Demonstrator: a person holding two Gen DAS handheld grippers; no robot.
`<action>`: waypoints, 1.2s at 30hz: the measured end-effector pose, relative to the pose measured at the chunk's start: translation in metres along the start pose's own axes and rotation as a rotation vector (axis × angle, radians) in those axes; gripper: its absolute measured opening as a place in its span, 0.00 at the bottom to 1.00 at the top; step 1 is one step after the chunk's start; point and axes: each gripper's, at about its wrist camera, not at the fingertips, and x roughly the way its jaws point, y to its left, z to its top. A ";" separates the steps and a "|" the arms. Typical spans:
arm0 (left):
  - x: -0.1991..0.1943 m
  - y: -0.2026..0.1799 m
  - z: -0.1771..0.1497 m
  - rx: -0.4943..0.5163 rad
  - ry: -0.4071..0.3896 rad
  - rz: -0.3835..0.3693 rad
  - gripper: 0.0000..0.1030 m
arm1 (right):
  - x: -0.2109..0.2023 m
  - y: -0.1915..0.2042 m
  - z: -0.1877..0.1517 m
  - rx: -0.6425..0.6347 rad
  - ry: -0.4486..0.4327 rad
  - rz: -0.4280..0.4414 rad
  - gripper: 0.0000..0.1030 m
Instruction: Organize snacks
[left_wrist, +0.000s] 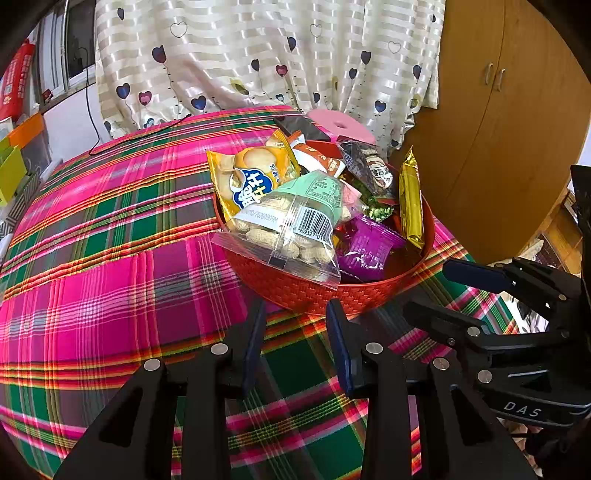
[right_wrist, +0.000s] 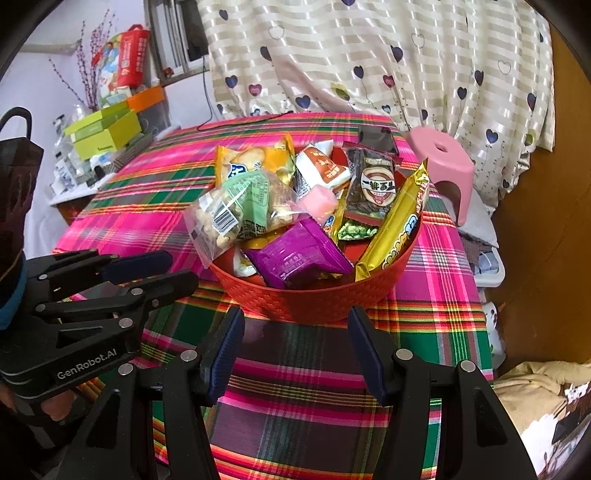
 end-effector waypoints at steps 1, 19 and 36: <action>0.000 0.000 0.000 0.000 0.000 0.000 0.34 | 0.000 0.000 0.000 0.001 -0.001 0.002 0.56; 0.000 -0.005 0.001 0.012 0.006 -0.003 0.34 | 0.002 -0.005 -0.002 0.016 0.010 0.006 0.56; 0.000 -0.005 0.002 0.014 0.008 -0.003 0.34 | 0.003 -0.003 -0.001 0.004 0.019 0.013 0.56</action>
